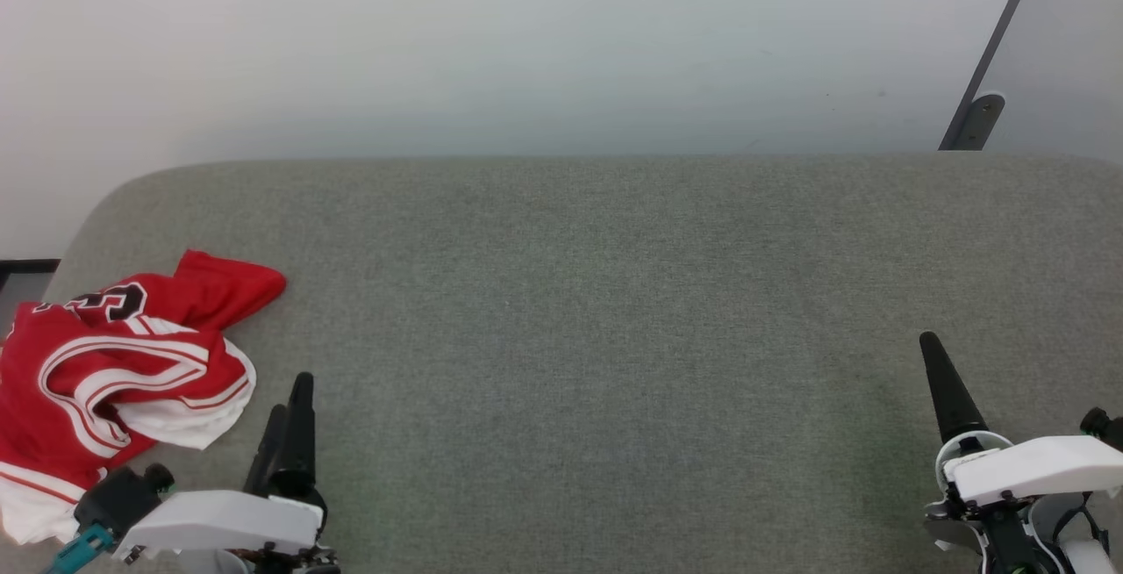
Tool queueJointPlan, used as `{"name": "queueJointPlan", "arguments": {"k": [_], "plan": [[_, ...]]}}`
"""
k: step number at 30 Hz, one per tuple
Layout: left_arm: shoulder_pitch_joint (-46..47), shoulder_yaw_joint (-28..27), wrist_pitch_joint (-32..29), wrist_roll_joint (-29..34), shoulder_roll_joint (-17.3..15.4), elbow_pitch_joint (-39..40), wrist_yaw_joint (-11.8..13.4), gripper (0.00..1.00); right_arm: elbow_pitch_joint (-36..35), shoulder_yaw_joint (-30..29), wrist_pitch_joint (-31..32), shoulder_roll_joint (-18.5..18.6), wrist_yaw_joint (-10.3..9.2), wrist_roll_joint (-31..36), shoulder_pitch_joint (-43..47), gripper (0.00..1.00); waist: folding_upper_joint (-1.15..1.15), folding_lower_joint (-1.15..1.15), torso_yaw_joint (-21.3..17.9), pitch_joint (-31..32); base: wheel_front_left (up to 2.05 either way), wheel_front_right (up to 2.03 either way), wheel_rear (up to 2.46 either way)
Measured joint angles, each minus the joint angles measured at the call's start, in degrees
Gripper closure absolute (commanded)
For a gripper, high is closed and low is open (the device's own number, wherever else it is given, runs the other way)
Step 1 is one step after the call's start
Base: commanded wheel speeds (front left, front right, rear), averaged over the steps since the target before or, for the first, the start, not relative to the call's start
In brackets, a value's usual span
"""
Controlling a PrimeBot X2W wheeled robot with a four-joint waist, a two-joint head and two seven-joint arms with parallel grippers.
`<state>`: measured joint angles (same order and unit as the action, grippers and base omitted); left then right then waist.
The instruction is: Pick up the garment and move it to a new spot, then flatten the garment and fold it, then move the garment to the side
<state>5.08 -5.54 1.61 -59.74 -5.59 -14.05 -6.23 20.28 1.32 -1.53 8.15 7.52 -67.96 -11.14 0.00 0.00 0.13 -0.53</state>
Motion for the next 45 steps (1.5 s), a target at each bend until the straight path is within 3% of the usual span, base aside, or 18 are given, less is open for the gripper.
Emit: {"name": "queueJointPlan", "arguments": {"k": [24, 45], "plan": [[0.13, 3.48, 4.45, 22.06, -2.99, 1.56, 2.21, 0.0, 2.37, 1.82, -4.54, 1.53, 0.0, 29.22, -3.8, 0.0, 0.0, 0.0, -0.06, 0.05, 0.0, 0.0, 0.0], [0.09, 5.61, 7.71, 34.63, -4.68, 2.04, 3.56, 0.0, 3.91, 2.72, -7.62, 1.7, 0.0, 42.97, -5.33, 0.0, 0.0, 0.0, -0.21, 0.6, 0.0, 0.0, 0.0]]}}
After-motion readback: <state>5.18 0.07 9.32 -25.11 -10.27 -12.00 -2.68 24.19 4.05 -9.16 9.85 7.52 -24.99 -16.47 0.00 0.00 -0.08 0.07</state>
